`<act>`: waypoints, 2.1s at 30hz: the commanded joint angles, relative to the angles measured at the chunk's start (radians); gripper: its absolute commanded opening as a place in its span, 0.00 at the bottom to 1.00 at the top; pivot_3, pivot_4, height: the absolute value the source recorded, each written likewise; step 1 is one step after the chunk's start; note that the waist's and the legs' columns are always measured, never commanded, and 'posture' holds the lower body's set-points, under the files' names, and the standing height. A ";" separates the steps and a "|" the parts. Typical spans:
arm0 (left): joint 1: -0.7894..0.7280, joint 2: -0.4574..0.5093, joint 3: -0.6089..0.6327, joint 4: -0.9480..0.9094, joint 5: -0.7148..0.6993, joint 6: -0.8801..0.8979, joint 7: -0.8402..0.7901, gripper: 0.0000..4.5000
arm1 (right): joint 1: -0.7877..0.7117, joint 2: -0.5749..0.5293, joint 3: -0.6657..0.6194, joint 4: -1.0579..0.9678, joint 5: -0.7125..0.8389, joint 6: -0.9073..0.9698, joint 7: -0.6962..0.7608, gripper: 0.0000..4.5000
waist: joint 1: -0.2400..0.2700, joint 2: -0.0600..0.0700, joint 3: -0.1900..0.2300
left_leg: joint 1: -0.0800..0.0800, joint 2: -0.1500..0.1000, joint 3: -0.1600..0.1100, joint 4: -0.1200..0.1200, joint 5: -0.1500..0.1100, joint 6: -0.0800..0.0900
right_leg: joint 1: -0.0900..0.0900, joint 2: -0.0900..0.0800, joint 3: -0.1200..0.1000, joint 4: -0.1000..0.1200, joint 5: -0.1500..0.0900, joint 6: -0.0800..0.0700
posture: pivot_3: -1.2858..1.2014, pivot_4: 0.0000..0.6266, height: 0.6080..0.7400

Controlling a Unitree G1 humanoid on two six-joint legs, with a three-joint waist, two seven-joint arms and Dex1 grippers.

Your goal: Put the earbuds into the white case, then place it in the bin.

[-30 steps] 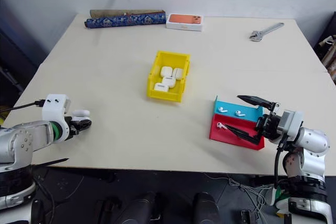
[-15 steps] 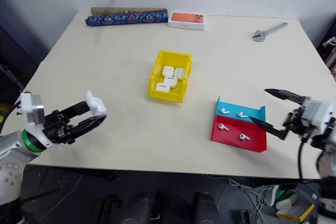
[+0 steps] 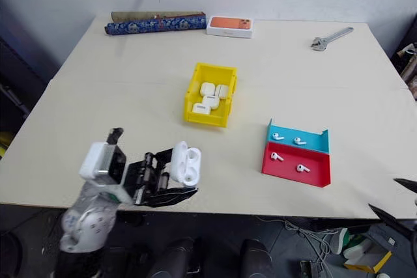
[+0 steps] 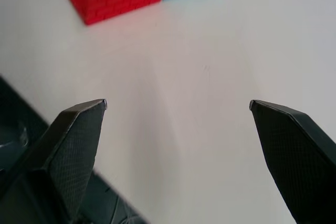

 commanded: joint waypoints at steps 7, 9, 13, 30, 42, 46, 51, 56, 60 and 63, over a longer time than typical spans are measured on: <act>-0.059 -0.035 -0.063 0.135 0.035 -0.134 -0.022 0.62 | -0.159 -0.242 0.172 -0.481 0.128 0.553 -0.060 1.00 | -0.003 0.003 -0.002 | -0.001 0.005 0.000 0.002 0.002 0.005 | -0.002 0.000 0.000 0.001 0.002 -0.002 | 0.52 0.24 1.00; -0.066 -0.041 -0.071 0.147 0.040 -0.144 -0.015 0.62 | -0.243 -0.289 0.272 -0.504 0.110 0.587 -0.059 1.00 | 0.007 0.002 -0.001 | -0.002 0.006 -0.002 0.002 0.001 0.004 | -0.002 0.000 0.000 0.001 0.002 -0.002 | 0.52 0.24 1.00; -0.068 -0.035 -0.090 0.157 0.062 -0.165 -0.015 0.62 | -0.393 -0.337 0.474 -0.514 0.028 0.634 -0.078 1.00 | 0.022 0.002 -0.001 | -0.006 0.005 -0.006 0.004 -0.001 0.004 | -0.003 0.001 -0.001 -0.001 0.002 -0.002 | 0.52 0.24 1.00; -0.015 0.015 -0.114 0.097 0.047 -0.143 0.024 0.62 | -0.615 -0.319 0.719 -0.393 -0.107 0.658 -0.027 0.39 | 0.013 0.002 -0.001 | -0.017 0.001 -0.007 0.017 -0.004 0.013 | -0.003 0.000 -0.009 -0.007 0.007 0.008 | 0.52 0.24 1.00; 0.006 0.030 -0.138 0.091 0.035 -0.127 0.013 0.62 | -0.639 -0.292 0.773 -0.303 -0.187 0.584 -0.001 0.39 | 0.001 0.002 -0.001 | -0.016 0.001 -0.007 0.017 -0.004 0.013 | -0.003 0.001 -0.009 -0.006 0.007 0.008 | 0.52 0.24 1.00; -0.003 0.028 -0.137 0.097 0.034 -0.128 0.015 0.62 | -0.648 -0.287 0.777 -0.294 -0.192 0.582 0.007 0.39 | 0.001 0.002 -0.001 | -0.016 0.001 -0.007 0.017 -0.004 0.013 | -0.003 0.001 -0.009 -0.005 0.007 0.008 | 0.52 0.24 1.00; -0.008 0.027 -0.134 0.103 0.035 -0.130 0.016 0.62 | -0.661 -0.291 0.793 -0.281 -0.208 0.569 0.023 0.39 | 0.002 0.002 -0.001 | -0.016 0.001 -0.007 0.018 -0.004 0.013 | -0.003 0.000 -0.009 -0.005 0.008 0.008 | 0.52 0.24 1.00; 0.001 0.029 -0.134 0.097 0.034 -0.127 0.017 0.62 | -0.668 -0.297 0.804 -0.269 -0.217 0.567 0.055 0.39 | 0.002 0.002 -0.001 | -0.016 0.001 -0.007 0.018 -0.004 0.013 | -0.003 0.000 -0.009 -0.005 0.008 0.008 | 0.52 0.24 1.00; 0.007 0.031 -0.135 0.094 0.033 -0.125 0.018 0.62 | -0.673 -0.303 0.808 -0.260 -0.224 0.565 0.078 0.39 | 0.002 0.002 -0.001 | -0.016 0.001 -0.007 0.018 -0.004 0.013 | -0.003 0.000 -0.009 -0.005 0.008 0.008 | 0.52 0.24 1.00; 0.008 0.031 -0.135 0.094 0.033 -0.125 0.019 0.62 | -0.678 -0.301 0.811 -0.256 -0.231 0.562 0.090 0.39 | 0.002 0.002 -0.001 | -0.016 0.001 -0.007 0.018 -0.004 0.013 | -0.003 0.000 -0.009 -0.005 0.008 0.008 | 0.52 0.24 1.00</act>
